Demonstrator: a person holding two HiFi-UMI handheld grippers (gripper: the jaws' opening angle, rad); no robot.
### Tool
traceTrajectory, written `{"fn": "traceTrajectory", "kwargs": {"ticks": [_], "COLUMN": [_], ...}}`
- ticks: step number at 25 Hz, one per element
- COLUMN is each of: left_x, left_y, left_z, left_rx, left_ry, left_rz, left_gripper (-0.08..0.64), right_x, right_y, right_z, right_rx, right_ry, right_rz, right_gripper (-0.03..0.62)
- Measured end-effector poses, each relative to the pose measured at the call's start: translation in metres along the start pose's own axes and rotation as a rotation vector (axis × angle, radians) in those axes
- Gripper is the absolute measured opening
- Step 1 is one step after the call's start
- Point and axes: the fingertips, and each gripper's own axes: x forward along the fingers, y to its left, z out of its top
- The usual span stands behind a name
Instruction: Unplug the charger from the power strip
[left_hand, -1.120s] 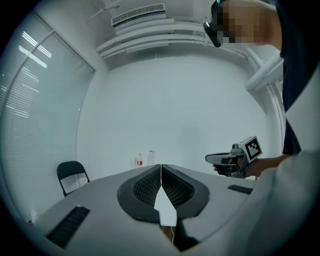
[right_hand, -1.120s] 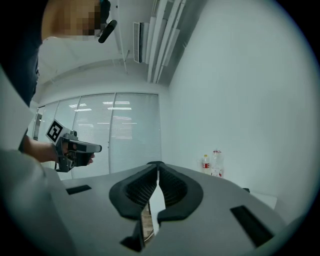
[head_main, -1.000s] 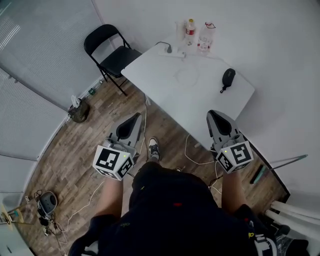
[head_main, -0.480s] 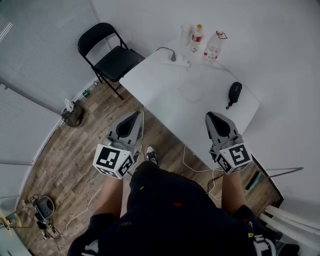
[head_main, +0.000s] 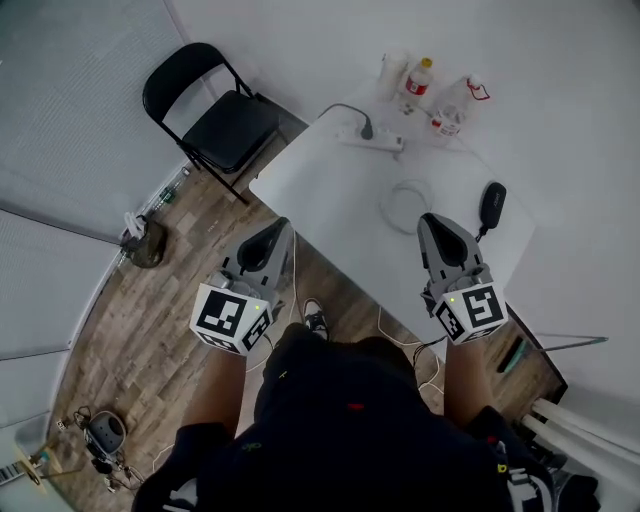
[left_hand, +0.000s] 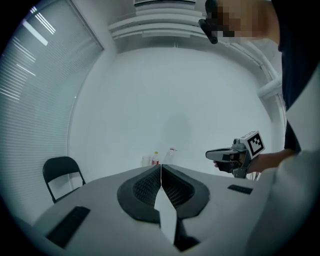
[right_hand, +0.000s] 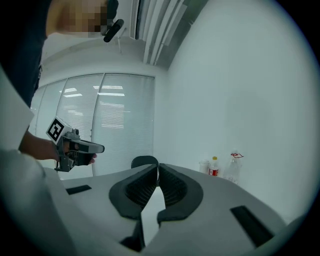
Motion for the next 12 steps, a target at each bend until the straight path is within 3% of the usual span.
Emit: {"fn": "traceTrajectory", "kwargs": {"ticks": [6,12], "left_x": [0.033,0.076], "left_y": [0.035,0.041], "left_z": [-0.003,-0.012], "left_rx": [-0.020,-0.034], "left_ry": [0.020,0.049], "left_rz": [-0.049,-0.080], "left_gripper": [0.023,0.023], "right_x": [0.045,0.060], "right_y": [-0.010,-0.039], "right_z": [-0.004,-0.015], "right_rx": [0.008,0.020], "right_ry": [0.032,0.058], "right_rz": [-0.031,-0.048], "right_gripper": [0.028,0.028]}}
